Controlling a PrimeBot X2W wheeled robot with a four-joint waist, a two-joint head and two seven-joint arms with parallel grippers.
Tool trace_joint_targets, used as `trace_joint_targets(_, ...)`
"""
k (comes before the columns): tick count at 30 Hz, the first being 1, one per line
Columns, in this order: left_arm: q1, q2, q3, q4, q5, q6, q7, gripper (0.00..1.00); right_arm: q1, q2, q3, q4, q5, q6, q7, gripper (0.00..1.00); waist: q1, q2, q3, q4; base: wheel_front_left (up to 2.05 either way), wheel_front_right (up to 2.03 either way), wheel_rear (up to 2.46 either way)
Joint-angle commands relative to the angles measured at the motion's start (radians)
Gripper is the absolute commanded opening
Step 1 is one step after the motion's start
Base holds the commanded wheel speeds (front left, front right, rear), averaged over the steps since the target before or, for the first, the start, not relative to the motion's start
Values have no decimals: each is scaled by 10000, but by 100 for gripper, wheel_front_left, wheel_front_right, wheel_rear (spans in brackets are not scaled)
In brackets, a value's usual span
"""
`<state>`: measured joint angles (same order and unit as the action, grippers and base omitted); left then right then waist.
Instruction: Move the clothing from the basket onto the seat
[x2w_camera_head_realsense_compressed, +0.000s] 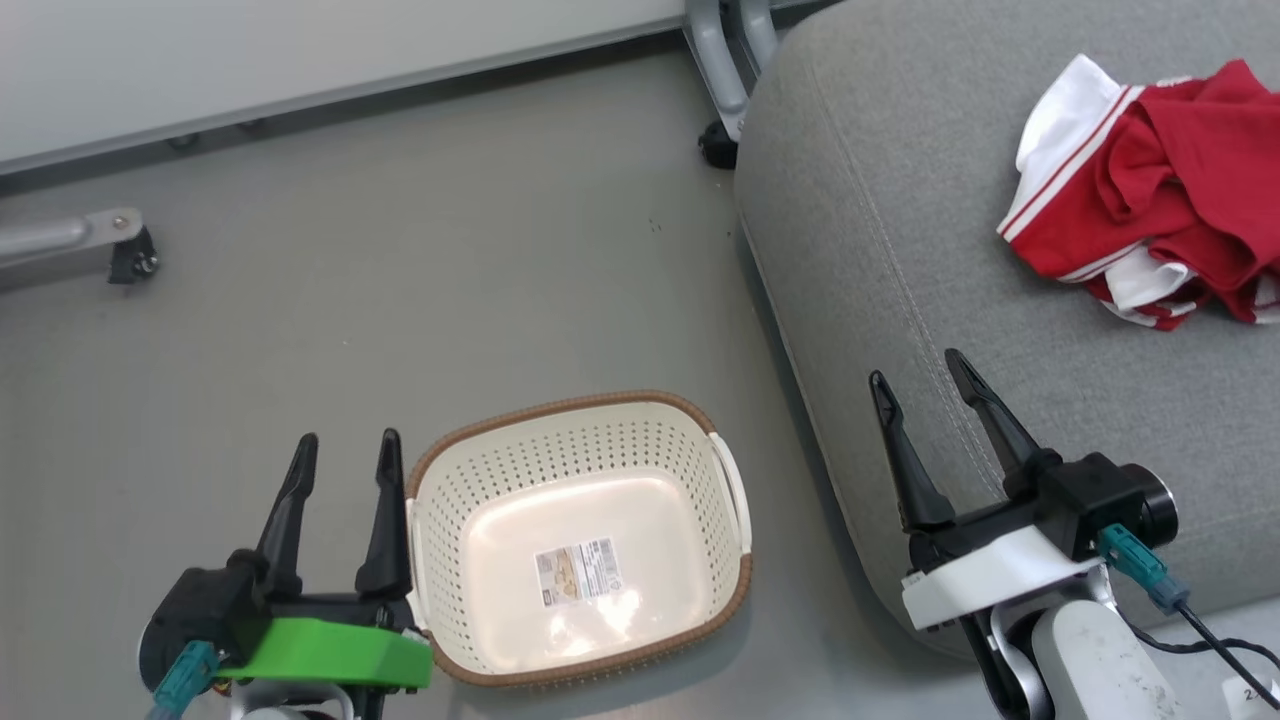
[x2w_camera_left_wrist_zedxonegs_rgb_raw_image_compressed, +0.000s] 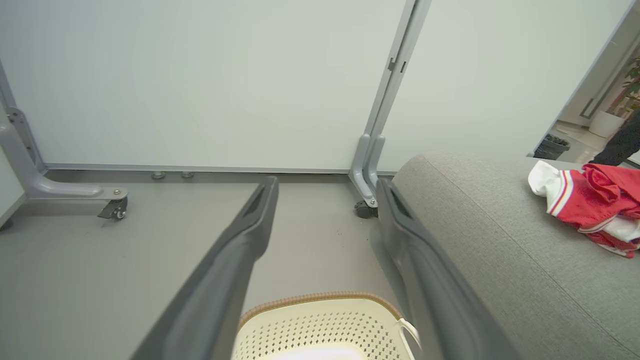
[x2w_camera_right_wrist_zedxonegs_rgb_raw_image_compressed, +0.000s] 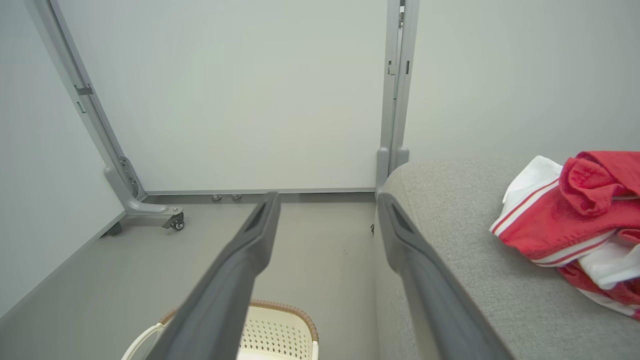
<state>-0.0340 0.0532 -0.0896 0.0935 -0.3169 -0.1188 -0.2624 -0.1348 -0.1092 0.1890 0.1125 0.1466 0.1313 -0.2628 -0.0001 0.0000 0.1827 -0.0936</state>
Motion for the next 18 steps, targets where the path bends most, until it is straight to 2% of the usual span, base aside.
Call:
trace_joint_targets(1, 324, 1, 185, -117, 112, -55, -32, 100, 304, 19, -100, -184, -106, -11, -30, 100, 1, 0, -1025, 882, 0, 0, 0)
trace_joint_targets(4, 879, -19, 467, -342, 587, -89, -31, 100, 784, 89, -304, -474, -204, -11, -30, 100, 1, 0, -1342, 959, 0, 0, 0)
trace_joint_targets(8, 1576, -19, 685, -668, 431, -95, -33, 100, 1279, 151, -489, -717, -259, -11, -30, 100, 1, 0, -1688, 968, 0, 0, 0)
trace_joint_targets(18, 2642, -19, 660, -1052, 1064, -117, -33, 100, 2151, 277, -681, -816, -197, -11, -30, 100, 1, 0, -2261, 803, 0, 0, 0)
